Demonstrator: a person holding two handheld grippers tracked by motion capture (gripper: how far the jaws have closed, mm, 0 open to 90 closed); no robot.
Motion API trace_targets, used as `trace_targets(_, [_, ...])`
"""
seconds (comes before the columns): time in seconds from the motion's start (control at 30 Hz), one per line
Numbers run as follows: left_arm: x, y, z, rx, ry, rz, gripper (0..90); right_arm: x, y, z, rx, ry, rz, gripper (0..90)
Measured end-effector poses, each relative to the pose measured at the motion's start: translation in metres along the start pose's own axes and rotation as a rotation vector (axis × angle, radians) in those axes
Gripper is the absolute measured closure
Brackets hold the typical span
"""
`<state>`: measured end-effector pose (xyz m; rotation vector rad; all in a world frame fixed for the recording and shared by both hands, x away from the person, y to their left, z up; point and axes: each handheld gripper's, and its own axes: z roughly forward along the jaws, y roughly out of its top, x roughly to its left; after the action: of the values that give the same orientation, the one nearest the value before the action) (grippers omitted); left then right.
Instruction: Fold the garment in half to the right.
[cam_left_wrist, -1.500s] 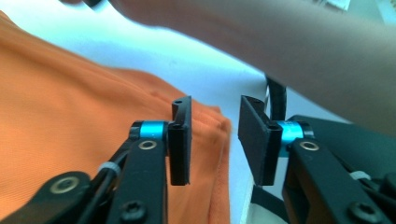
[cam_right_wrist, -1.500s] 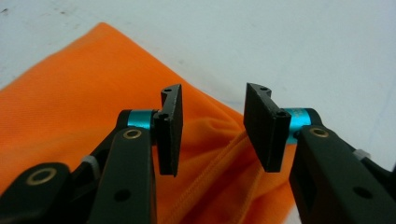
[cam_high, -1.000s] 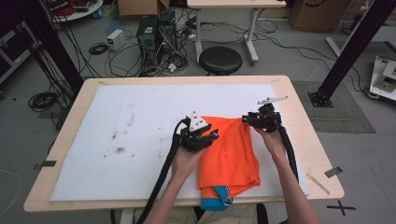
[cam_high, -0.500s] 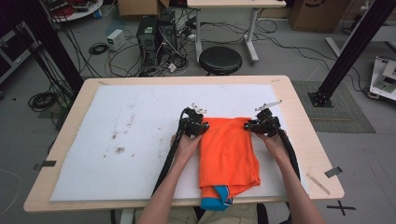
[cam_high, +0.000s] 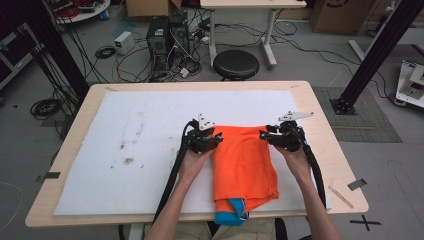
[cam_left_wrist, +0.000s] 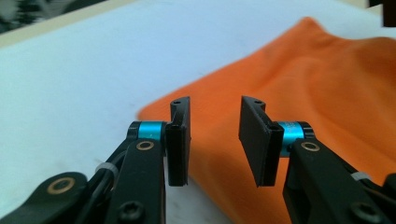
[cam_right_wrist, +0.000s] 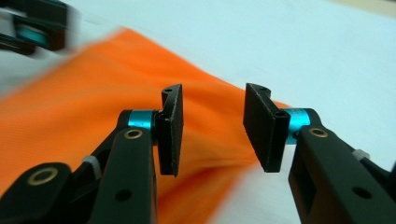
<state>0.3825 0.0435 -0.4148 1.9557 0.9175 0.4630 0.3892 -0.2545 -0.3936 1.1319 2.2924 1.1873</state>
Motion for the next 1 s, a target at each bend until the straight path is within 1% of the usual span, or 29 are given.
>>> trace_targets(0.03, [-0.003, -0.002, -0.001, 0.006, -0.039, -0.004, 63.9, 0.008, 0.0, 0.0, 0.006, 0.028, -0.019, 58.7])
trace_targets(0.07, [-0.006, -0.005, -0.002, 0.016, -0.07, 0.007, 63.9, 0.016, -0.001, 0.002, 0.029, 0.042, -0.043, 58.7])
trace_targets(0.1, [-0.009, -0.008, -0.002, 0.028, -0.093, 0.013, 63.9, 0.022, -0.003, 0.006, 0.055, 0.044, -0.063, 58.7])
trace_targets(0.13, [-0.011, -0.011, -0.001, 0.049, -0.103, 0.027, 63.7, 0.026, -0.007, 0.01, 0.077, 0.042, -0.073, 59.4])
trace_targets(0.17, [-0.013, -0.014, 0.001, 0.067, -0.104, 0.04, 63.2, 0.026, -0.012, 0.015, 0.101, 0.041, -0.068, 61.4])
trace_targets(0.2, [-0.014, -0.016, 0.002, 0.076, -0.101, 0.043, 62.3, 0.025, -0.018, 0.019, 0.121, 0.034, -0.057, 64.7])
trace_targets(0.23, [-0.014, -0.018, 0.003, 0.08, -0.099, 0.038, 61.9, 0.021, -0.024, 0.021, 0.135, 0.034, -0.032, 66.2])
trace_targets(0.27, [-0.014, -0.019, 0.003, 0.083, -0.101, 0.036, 61.7, 0.016, -0.03, 0.021, 0.136, 0.044, 0.002, 68.0])
trace_targets(0.3, [-0.013, -0.02, 0.003, 0.089, -0.103, 0.032, 61.1, 0.011, -0.036, 0.019, 0.12, 0.054, 0.037, 70.5])
trace_targets(0.33, [-0.013, -0.021, 0.004, 0.096, -0.1, 0.033, 60.9, 0.006, -0.042, 0.016, 0.115, 0.052, 0.06, 74.8])
trace_targets(0.37, [-0.012, -0.022, 0.004, 0.104, -0.104, 0.034, 60.9, 0.003, -0.046, 0.012, 0.118, 0.046, 0.067, 76.6])
trace_targets(0.43, [-0.011, -0.024, 0.006, 0.128, -0.101, 0.037, 61.1, -0.003, -0.055, 0.005, 0.106, 0.061, 0.096, 79.7])
trace_targets(0.47, [-0.011, -0.026, 0.007, 0.132, -0.101, 0.034, 61.1, -0.005, -0.059, 0.002, 0.105, 0.052, 0.098, 80.2])
trace_targets(0.5, [-0.01, -0.027, 0.008, 0.131, -0.106, 0.03, 61.3, -0.007, -0.062, 0.0, 0.11, 0.041, 0.099, 79.9])
trace_targets(0.53, [-0.01, -0.027, 0.008, 0.13, -0.103, 0.03, 61.3, -0.01, -0.065, -0.002, 0.118, 0.035, 0.101, 77.7])
trace_targets(0.57, [-0.011, -0.026, 0.006, 0.125, -0.101, 0.029, 60.9, -0.012, -0.067, -0.003, 0.13, 0.02, 0.109, 72.0])
trace_targets(0.6, [-0.012, -0.024, 0.002, 0.103, -0.101, 0.024, 58.9, -0.014, -0.067, -0.005, 0.129, 0.011, 0.122, 68.2])
trace_targets(0.63, [-0.013, -0.023, -0.003, 0.081, -0.1, 0.027, 55.1, -0.014, -0.067, -0.008, 0.117, 0.007, 0.131, 66.6])
trace_targets(0.7, [-0.015, -0.021, -0.015, 0.041, -0.105, 0.028, 53.4, -0.009, -0.065, -0.017, 0.077, -0.011, 0.119, 62.8])
trace_targets(0.77, [-0.018, -0.021, -0.027, 0.018, -0.119, 0.045, 53.3, 0.0, -0.062, -0.026, 0.032, 0.017, 0.114, 59.8])
trace_targets(0.8, [-0.019, -0.022, -0.032, 0.009, -0.133, 0.045, 53.2, 0.006, -0.061, -0.031, 0.01, 0.033, 0.102, 59.4])
trace_targets(0.83, [-0.021, -0.023, -0.036, 0.003, -0.156, 0.043, 53.0, 0.014, -0.059, -0.035, -0.007, 0.06, 0.086, 59.0])
trace_targets(0.87, [-0.023, -0.025, -0.04, 0.002, -0.179, 0.051, 52.8, 0.022, -0.058, -0.037, -0.013, 0.095, 0.064, 58.8])
trace_targets(0.9, [-0.027, -0.028, -0.042, -0.001, -0.204, 0.051, 52.8, 0.031, -0.058, -0.037, -0.008, 0.125, 0.049, 58.7])
trace_targets(0.93, [-0.03, -0.03, -0.044, -0.002, -0.227, 0.061, 52.7, 0.04, -0.059, -0.036, 0.002, 0.148, 0.027, 58.8])
trace_targets(1.0, [-0.038, -0.037, -0.047, 0.007, -0.249, 0.083, 52.1, 0.055, -0.062, -0.03, 0.028, 0.185, -0.001, 59.1])
